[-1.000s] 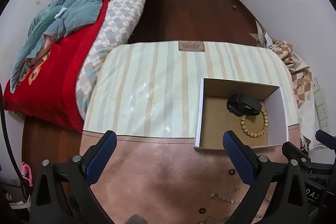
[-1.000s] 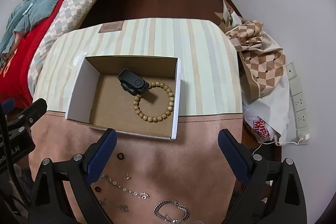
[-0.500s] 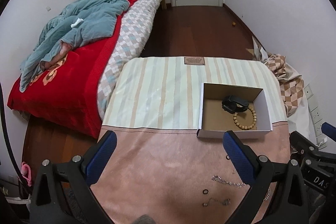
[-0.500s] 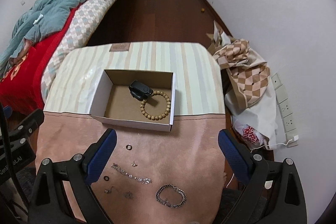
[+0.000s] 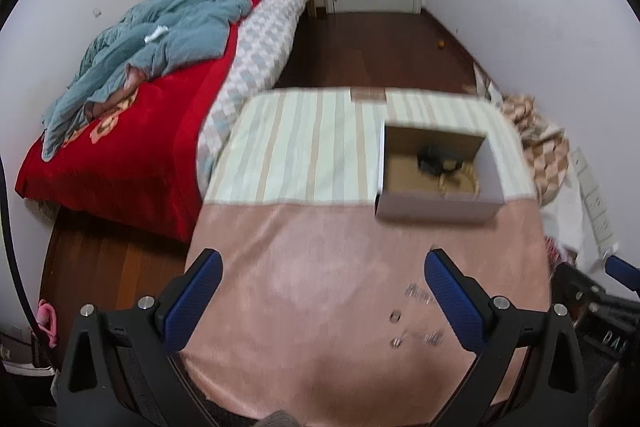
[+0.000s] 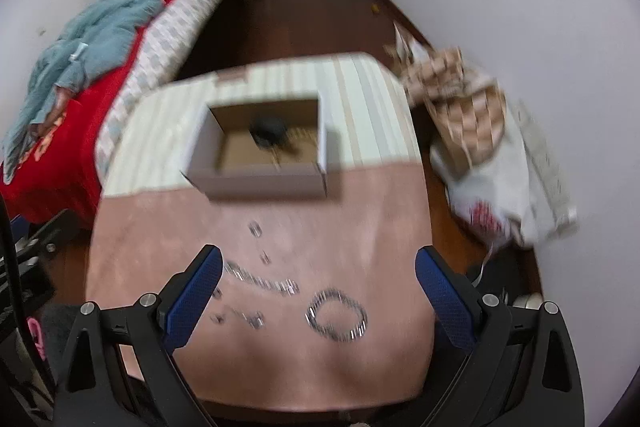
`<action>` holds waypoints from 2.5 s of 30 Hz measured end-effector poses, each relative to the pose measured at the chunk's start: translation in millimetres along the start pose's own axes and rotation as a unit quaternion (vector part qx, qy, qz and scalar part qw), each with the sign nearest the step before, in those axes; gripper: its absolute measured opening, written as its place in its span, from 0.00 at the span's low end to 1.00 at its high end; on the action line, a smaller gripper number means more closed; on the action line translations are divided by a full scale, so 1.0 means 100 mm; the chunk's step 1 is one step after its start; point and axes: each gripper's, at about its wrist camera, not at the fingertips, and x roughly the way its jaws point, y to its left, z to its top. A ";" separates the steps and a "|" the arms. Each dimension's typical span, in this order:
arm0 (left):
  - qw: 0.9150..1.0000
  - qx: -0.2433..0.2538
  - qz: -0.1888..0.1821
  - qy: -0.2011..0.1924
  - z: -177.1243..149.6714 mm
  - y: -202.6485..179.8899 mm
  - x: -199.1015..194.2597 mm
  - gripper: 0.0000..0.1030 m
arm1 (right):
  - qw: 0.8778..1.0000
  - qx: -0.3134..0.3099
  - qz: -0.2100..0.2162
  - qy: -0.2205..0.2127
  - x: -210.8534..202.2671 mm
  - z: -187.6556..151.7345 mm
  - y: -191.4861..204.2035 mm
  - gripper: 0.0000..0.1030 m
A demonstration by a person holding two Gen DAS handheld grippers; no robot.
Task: Organize jewelry
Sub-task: 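Withdraw both tools from the box toward the remaining jewelry, then grasp the silver chain necklace with the left tool while the right tool grasps the thick chain bracelet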
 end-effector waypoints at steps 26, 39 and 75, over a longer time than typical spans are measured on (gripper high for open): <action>0.984 0.102 -0.074 0.126 -1.11 -0.67 1.06 0.63 | 0.988 0.079 -0.004 0.133 1.34 -0.93 -0.65 0.79; 0.980 0.107 -0.092 0.142 -1.11 -0.78 1.16 0.28 | 0.988 0.082 -0.010 0.133 1.35 -0.92 -0.67 0.78; 0.986 0.092 -0.106 0.091 -0.92 -0.61 0.91 0.06 | 0.993 0.062 0.013 0.104 1.24 -0.88 -0.52 0.05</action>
